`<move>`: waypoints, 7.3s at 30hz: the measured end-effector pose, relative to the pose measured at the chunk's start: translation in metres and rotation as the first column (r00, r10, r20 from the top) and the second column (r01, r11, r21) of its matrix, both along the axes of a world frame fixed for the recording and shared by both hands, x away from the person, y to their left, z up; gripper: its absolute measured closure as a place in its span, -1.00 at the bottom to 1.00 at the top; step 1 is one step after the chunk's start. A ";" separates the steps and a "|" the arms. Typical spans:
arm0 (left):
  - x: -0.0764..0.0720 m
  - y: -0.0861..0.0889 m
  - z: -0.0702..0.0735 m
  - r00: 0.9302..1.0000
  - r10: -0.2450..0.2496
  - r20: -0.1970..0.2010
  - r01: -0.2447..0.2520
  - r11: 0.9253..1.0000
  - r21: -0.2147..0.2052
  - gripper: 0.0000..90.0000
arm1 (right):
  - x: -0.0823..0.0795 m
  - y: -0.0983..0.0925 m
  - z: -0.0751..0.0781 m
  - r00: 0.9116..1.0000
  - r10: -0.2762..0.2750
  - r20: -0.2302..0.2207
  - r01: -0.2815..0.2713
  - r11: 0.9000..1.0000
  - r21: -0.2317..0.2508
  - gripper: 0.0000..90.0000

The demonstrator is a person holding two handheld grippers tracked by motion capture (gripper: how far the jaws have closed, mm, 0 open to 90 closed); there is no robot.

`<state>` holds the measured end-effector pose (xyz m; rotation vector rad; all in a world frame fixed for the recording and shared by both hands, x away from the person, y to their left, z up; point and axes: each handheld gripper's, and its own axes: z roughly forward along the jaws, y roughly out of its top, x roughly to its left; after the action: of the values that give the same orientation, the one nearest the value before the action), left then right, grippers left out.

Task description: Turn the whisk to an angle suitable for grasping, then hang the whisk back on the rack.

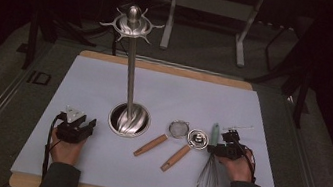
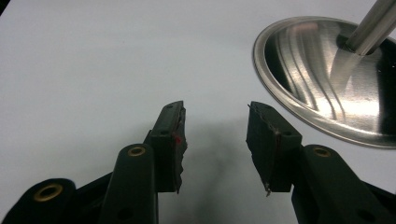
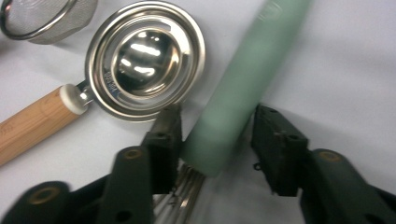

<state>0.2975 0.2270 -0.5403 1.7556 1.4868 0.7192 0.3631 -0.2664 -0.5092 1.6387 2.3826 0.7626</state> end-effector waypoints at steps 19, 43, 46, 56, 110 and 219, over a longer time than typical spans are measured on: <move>0.000 0.000 0.000 1.000 0.004 0.001 -0.004 1.000 0.002 0.27 | 0.044 0.000 0.008 0.981 0.068 -0.179 -0.077 0.996 -0.044 0.48; -0.001 0.001 0.000 1.000 0.001 0.013 -0.001 1.000 -0.004 0.28 | 0.030 0.005 0.041 0.996 0.084 -0.010 -0.084 0.996 -0.001 0.54; -0.002 0.001 0.000 1.000 0.002 0.019 -0.002 1.000 -0.014 0.28 | 0.027 0.007 0.047 0.995 0.102 0.014 -0.102 0.994 0.025 0.54; -0.003 0.002 0.001 1.000 -0.003 0.029 0.004 1.000 -0.023 0.28 | 0.013 0.023 0.076 0.976 0.171 0.136 -0.179 0.983 0.049 0.54; -0.004 0.001 0.001 0.999 -0.017 0.043 0.018 1.000 -0.016 0.29 | -0.013 0.099 0.146 0.806 0.366 0.465 -0.469 0.875 0.123 0.54; -0.005 0.000 0.001 0.998 -0.016 0.052 0.017 1.000 -0.010 0.29 | 0.010 0.194 0.201 0.635 0.447 0.630 -0.672 0.722 0.166 0.35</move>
<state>0.2925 0.2270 -0.5394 1.7263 1.4372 0.7420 0.3730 -0.0721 -0.3080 0.5085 2.3645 1.6532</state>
